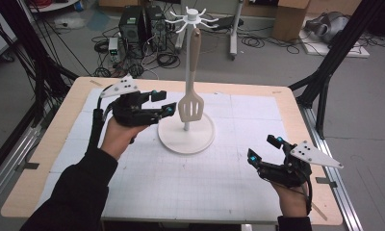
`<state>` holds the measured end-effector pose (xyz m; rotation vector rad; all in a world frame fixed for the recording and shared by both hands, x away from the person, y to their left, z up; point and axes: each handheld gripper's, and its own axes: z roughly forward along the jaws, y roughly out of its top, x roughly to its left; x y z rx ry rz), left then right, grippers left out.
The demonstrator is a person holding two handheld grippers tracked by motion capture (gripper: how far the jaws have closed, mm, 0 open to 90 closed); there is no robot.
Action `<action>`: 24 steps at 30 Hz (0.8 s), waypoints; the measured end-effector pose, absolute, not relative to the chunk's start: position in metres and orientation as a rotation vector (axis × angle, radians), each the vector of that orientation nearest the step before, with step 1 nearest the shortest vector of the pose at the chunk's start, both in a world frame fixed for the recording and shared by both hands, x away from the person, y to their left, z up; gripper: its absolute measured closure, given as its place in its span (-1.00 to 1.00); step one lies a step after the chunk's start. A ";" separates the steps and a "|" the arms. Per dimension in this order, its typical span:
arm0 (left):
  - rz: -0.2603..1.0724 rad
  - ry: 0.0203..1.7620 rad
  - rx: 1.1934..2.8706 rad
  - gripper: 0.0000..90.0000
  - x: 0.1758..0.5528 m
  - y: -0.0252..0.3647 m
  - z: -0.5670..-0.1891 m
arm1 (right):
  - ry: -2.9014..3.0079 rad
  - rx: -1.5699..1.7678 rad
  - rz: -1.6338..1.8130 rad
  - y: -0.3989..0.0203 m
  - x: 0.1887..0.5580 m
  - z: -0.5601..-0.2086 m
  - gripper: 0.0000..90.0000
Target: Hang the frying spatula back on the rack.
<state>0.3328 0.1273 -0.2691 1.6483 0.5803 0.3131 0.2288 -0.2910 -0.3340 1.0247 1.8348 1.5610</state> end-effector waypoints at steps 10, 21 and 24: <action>0.376 0.593 1.540 -0.65 0.296 0.182 -0.315 | 1.875 1.014 1.450 -0.289 0.231 -0.344 -0.65; 0.464 0.648 1.583 -0.65 0.263 0.227 -0.369 | 1.953 1.041 1.354 -0.293 0.228 -0.369 -0.65; 0.479 0.684 1.571 -0.65 0.258 0.233 -0.382 | 1.953 1.040 1.346 -0.293 0.229 -0.373 -0.65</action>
